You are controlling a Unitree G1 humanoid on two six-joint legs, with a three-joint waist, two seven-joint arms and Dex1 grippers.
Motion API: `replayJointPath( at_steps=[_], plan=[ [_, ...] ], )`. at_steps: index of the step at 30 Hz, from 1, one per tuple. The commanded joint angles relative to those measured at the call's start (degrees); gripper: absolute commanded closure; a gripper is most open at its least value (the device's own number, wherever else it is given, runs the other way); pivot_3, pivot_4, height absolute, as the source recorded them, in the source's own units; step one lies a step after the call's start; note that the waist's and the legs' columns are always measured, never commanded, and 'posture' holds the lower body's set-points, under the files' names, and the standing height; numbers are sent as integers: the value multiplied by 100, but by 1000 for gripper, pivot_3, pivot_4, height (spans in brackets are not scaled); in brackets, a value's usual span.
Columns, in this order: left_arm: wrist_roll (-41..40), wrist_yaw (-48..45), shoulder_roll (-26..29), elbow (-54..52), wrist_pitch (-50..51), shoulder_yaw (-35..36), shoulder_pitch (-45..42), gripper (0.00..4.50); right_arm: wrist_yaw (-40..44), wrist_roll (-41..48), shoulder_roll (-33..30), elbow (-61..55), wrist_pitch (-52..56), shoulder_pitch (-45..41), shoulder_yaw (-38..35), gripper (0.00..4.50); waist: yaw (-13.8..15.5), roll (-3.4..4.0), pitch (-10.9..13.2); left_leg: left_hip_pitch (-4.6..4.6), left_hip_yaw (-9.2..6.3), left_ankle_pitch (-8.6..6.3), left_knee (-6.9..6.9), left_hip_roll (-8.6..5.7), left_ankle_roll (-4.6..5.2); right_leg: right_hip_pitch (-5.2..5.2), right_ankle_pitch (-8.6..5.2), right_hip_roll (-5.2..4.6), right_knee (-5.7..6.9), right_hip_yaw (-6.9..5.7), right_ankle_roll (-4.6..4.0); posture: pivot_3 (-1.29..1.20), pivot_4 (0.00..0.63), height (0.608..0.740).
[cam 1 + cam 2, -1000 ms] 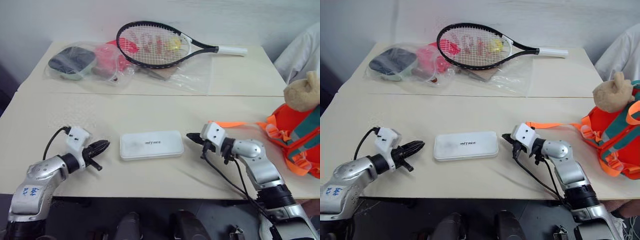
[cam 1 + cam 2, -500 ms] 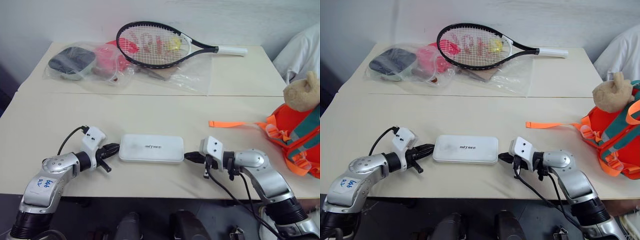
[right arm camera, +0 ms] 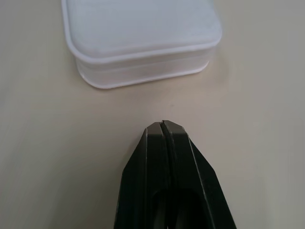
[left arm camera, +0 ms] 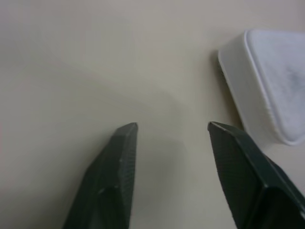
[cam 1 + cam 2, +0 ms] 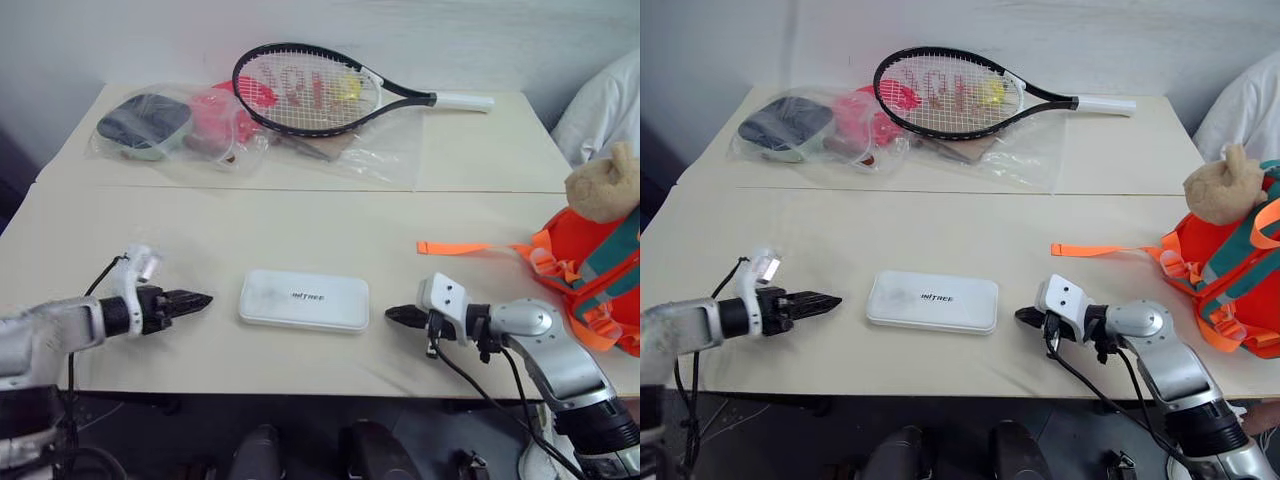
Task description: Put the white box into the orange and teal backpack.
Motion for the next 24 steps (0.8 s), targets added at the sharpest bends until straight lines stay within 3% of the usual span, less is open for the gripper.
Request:
replayJointPath(
  at_steps=[1, 3, 8, 16, 24],
  plan=[
    [-268, -277, -97, 984, 965, -246, -876, 799, -20, 11, 32, -25, -140, -72, -34, 4500, 16, 0, 0, 0, 0, 0, 2, -1, 0, 1, 0, 0, 0, 0, 0, 0, 150, 740],
    [-412, -444, -215, 1447, 1158, -399, -1329, 244, -44, -1, 62, -33, -170, -70, -22, 4500, 54, -1, 0, -3, 0, 0, 6, -4, 0, -1, 0, -1, 3, -1, 0, 0, 150, 740],
    [-379, -532, -318, 1870, 1205, -1201, -1701, 244, -101, -3, 81, -100, -190, -20, 5, 4500, 92, -1, 0, -5, 6, 1, 10, -2, -3, -7, 0, 0, 6, 5, 0, 0, 150, 740],
    [-454, -466, -858, 2478, 1205, -1379, -2008, 244, -91, -37, 165, -112, -358, -7, 140, 4500, 168, 0, 0, -2, 1, 4, 19, -8, -4, 0, 0, -7, 10, 1, 0, 0, 150, 740],
    [-1162, -504, -1192, 2306, 1205, -1779, -2169, 244, 72, -175, 323, 330, -803, -228, 381, 4500, 144, 0, 0, -4, 1, 2, 22, -11, 0, 0, 0, -10, 10, 2, 1, 0, 150, 740]
  ],
)
